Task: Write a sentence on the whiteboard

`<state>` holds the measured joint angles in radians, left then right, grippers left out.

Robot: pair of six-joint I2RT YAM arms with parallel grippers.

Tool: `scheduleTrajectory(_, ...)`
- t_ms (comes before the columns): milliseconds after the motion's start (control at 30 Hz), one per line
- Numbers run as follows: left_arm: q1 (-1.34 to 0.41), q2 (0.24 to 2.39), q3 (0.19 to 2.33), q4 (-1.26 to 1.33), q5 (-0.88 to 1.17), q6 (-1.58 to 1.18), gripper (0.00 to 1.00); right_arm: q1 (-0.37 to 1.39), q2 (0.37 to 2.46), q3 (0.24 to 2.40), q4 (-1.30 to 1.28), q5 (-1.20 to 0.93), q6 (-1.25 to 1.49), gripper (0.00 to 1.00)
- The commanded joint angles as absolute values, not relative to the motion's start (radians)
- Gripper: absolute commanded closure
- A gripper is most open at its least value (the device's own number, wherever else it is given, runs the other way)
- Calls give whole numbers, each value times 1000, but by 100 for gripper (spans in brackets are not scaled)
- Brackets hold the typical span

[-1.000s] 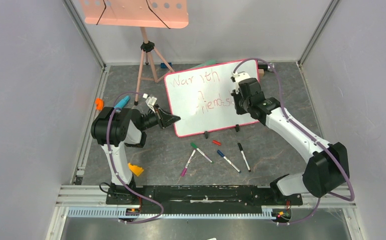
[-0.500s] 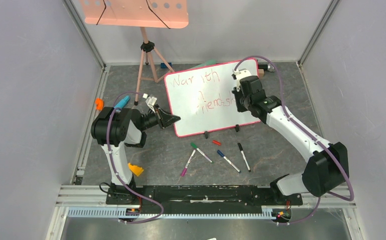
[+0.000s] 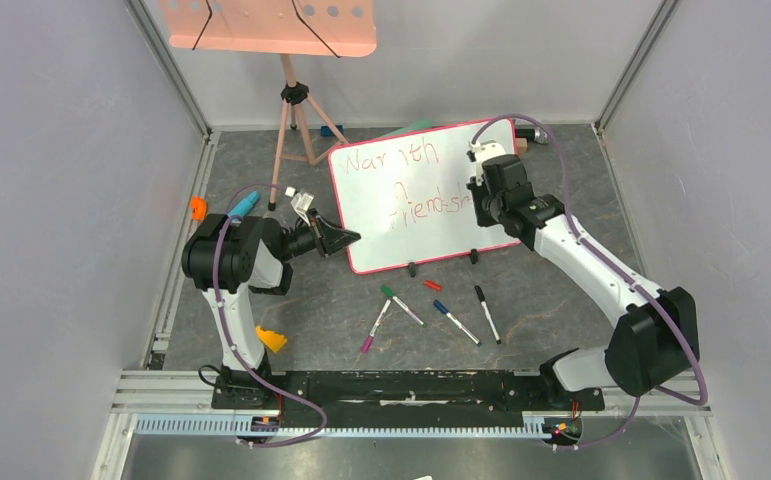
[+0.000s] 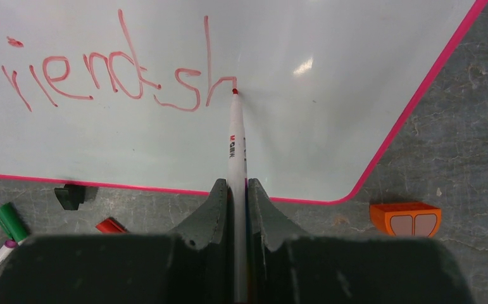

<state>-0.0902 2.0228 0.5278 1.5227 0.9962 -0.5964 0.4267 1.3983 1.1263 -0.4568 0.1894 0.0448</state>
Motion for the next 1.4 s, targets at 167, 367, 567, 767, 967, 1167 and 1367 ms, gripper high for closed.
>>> scheduleTrajectory(167,-72,2057,543,1557,880,-489,98,416,1372,1053,-436,182,61,100)
scheduleTrajectory(367,-73,2057,542,1557,881,-491,98,414,1346,1109,-447,180,45,100)
scheduleTrajectory(567,-72,2057,542,1557,881,-492,98,415,1260,1119,-376,203,28,100)
scheduleTrajectory(767,-72,2058,543,1557,881,-492,97,416,1305,1153,-377,199,29,100)
scheduleTrajectory(967,-72,2056,543,1557,884,-491,97,416,1362,1191,-385,227,31,100)
scheduleTrajectory(1167,-72,2056,542,1557,885,-488,97,413,1402,1204,-399,262,35,100)
scheduleTrajectory(1367,-72,2056,541,1557,885,-488,97,410,1417,1203,-420,307,47,100)
